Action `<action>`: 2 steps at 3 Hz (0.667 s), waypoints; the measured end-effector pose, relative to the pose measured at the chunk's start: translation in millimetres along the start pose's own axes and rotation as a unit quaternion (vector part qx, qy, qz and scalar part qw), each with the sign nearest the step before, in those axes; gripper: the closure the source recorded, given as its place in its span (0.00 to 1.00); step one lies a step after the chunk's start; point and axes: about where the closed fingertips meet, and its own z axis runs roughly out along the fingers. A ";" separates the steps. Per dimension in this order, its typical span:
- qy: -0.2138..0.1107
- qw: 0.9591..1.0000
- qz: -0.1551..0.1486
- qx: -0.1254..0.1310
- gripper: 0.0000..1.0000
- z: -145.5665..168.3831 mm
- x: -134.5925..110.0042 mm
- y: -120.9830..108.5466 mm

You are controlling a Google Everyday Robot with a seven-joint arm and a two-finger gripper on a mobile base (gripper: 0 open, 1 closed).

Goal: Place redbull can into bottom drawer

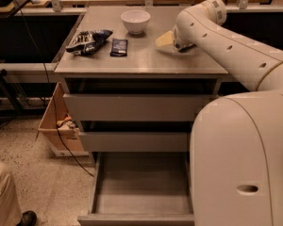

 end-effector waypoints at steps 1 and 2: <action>-0.012 1.000 0.015 0.005 0.20 9.4 0.8 -13.5; -0.017 1.000 0.019 0.007 0.43 10.7 2.3 -18.6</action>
Offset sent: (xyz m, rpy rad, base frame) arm 0.0086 -0.0267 -0.0023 0.0342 -0.0562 -0.0425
